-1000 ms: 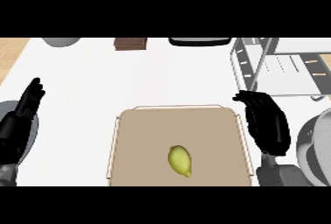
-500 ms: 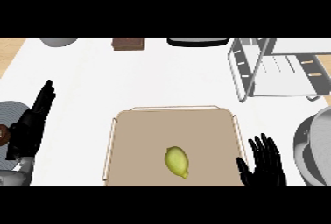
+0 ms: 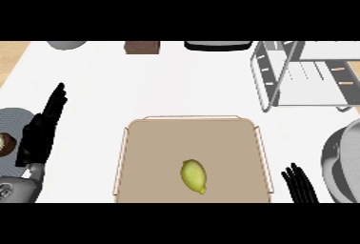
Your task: Pick the lemon from the tray and place it in the tiered basket
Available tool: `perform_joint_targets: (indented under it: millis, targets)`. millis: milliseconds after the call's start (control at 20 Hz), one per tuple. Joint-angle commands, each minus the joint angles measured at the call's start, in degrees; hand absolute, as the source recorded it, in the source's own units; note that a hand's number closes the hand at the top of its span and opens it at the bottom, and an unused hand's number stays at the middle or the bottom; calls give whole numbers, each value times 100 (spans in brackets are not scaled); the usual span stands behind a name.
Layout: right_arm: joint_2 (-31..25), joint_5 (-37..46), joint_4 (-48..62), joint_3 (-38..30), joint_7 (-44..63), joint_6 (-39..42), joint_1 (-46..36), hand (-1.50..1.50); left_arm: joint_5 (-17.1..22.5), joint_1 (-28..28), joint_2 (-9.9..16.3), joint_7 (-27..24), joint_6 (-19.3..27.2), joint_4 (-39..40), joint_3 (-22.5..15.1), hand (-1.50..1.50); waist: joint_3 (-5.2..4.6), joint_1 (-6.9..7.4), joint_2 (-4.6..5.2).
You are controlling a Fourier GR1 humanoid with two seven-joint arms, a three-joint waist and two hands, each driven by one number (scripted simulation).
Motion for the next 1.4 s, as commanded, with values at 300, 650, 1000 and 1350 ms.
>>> perform_joint_targets:
  millis: [300, 650, 1000, 1350]
  targets:
    - [-741, 572, -2153, 317, 2964, -814, -180, -150, -305, -309, -384, -272, -60, 588, 62, 0, 18, 31, 18]
    - [-728, 1138, -2326, 882, 4262, -786, -664, -150, -269, -268, -302, -253, -391, 529, 409, 0, 22, 47, 12]
    - [-300, 1896, -2113, 1340, 4788, -958, -815, -150, -439, 33, -355, 43, -628, 39, 595, 0, 24, 59, 4]
    - [25, 2473, -1912, 1511, 4990, -973, -945, -150, -930, -246, -916, 54, -540, 279, 643, 0, 24, 42, 7]
